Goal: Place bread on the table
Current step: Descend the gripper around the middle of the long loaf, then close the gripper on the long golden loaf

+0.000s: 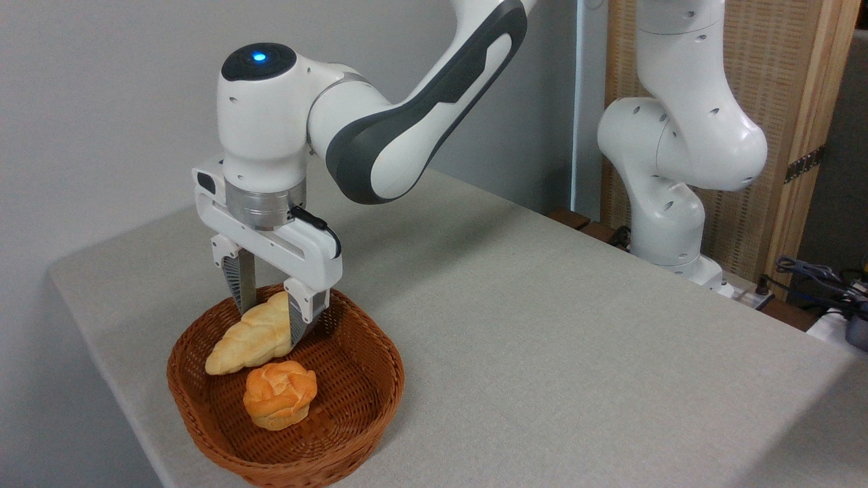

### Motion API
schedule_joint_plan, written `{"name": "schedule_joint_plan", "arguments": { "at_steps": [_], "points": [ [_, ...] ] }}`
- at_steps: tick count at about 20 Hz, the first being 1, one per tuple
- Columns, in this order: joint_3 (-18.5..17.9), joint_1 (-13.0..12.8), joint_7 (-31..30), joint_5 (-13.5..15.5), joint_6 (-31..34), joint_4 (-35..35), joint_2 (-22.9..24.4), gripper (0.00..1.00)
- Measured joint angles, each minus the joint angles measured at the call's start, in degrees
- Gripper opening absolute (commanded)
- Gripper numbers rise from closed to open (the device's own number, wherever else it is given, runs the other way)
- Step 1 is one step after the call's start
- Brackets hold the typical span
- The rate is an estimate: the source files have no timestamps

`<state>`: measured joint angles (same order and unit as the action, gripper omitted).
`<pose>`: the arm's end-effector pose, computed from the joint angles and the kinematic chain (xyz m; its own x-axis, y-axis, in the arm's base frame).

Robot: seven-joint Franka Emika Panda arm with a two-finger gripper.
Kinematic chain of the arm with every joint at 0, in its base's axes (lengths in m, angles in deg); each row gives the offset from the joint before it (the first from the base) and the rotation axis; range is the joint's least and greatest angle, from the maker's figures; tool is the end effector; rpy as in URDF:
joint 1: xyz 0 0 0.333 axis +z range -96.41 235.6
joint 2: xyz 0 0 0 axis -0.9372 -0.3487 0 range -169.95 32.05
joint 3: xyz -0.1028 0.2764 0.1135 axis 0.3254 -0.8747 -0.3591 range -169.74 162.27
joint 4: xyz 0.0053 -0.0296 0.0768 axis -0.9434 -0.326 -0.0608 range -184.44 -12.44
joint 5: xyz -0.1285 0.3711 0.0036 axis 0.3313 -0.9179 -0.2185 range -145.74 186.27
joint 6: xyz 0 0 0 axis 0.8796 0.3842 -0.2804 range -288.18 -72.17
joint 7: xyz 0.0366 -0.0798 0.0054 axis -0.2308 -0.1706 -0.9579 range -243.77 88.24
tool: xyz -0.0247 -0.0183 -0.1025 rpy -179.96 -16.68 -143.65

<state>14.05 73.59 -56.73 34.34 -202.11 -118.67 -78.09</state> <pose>0.5934 -0.1454 0.4301 0.8806 -0.4128 0.2328 -0.4572 -0.8692 0.1885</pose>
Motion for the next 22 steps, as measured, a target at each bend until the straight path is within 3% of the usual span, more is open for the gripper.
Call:
{"name": "schedule_joint_plan", "arguments": {
  "at_steps": [4, 7, 22],
  "points": [
    [0.0, 0.0, 0.0, 0.0, 0.0, 0.0, 0.0, 0.57],
    [0.0, 0.0, 0.0, 0.0, 0.0, 0.0, 0.0, 0.47],
    [0.0, 0.0, 0.1, 0.0, -0.1, -0.1, -0.1, 0.47]
  ]
}}
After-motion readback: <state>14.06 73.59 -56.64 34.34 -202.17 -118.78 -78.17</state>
